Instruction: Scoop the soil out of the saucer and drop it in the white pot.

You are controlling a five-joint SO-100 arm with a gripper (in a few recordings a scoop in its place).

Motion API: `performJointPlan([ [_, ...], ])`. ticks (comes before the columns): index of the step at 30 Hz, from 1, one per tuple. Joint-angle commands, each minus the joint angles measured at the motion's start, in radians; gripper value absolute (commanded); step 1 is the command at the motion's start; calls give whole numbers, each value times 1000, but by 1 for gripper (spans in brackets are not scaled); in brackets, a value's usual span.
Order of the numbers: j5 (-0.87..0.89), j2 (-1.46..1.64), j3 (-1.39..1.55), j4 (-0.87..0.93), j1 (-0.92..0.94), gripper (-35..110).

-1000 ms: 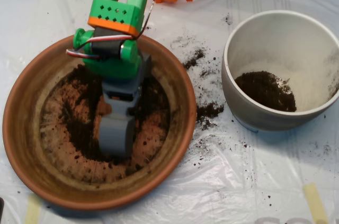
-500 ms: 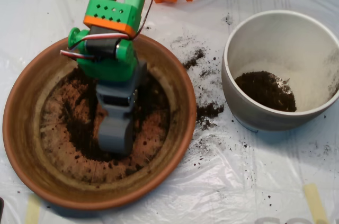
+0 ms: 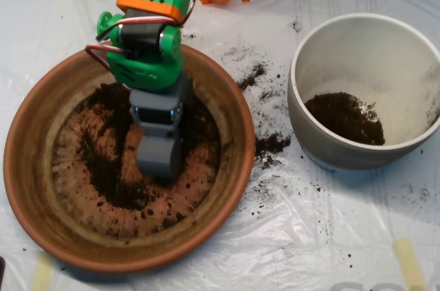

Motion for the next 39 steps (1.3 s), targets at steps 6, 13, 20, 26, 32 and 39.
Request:
performJointPlan([
  [6,-38,91,121,-80,34,29],
  [13,-67,198,256,-141,29,22],
  [20,-89,318,367,-206,48,18],
  [26,-103,351,374,-290,63,14],
  [32,-114,336,373,-356,29,14],
  [39,-121,393,454,-380,-9,14],
])
